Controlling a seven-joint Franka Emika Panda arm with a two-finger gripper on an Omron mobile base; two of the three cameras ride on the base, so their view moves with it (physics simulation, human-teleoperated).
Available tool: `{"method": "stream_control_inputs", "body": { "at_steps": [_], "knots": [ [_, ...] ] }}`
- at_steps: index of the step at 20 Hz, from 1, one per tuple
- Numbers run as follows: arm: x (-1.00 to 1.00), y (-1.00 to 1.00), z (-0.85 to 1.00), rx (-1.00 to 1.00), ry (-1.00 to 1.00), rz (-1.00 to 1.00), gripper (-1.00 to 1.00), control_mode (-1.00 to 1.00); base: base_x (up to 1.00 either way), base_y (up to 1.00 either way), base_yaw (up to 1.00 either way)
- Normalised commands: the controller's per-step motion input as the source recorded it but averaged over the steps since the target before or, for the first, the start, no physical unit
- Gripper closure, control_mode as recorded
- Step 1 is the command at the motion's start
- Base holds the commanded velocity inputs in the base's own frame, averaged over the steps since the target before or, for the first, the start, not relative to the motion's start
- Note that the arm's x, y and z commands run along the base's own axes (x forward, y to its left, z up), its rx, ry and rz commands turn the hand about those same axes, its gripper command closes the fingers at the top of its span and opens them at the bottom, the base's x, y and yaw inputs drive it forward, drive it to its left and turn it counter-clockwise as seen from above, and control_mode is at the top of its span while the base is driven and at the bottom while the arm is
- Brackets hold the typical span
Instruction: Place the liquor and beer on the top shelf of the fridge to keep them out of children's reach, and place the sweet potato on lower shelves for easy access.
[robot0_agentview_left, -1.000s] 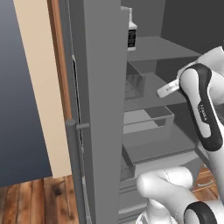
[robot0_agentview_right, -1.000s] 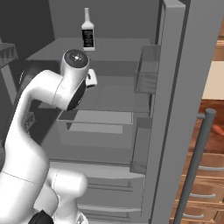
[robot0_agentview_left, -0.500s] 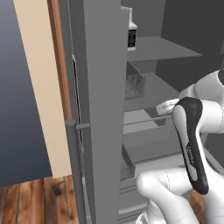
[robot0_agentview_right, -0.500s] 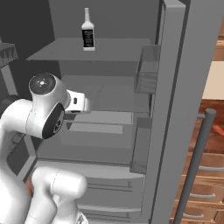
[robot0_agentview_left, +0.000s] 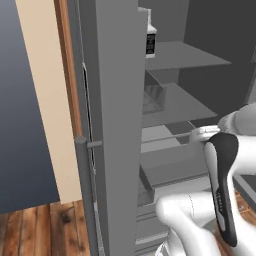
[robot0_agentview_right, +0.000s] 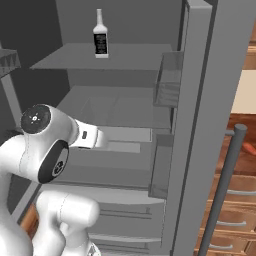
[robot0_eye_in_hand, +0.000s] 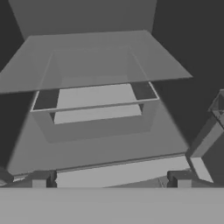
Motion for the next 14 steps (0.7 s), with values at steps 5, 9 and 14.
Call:
{"method": "stream_control_inputs", "body": {
  "at_steps": [5, 9, 14],
  "knots": [
    [-0.47, -0.19, 0.0, 0.0, 0.0, -0.02, -1.0, -1.0, 0.0, 0.0, 0.0],
    [-0.27, -0.05, 0.0, 0.0, 0.0, 0.0, -1.0, 1.0, -0.42, -0.13, -0.01],
    [0.0, 0.0, 0.0, 0.0, 0.0, 0.0, -1.0, 1.0, -0.93, -0.51, -0.29]
  ]
}}
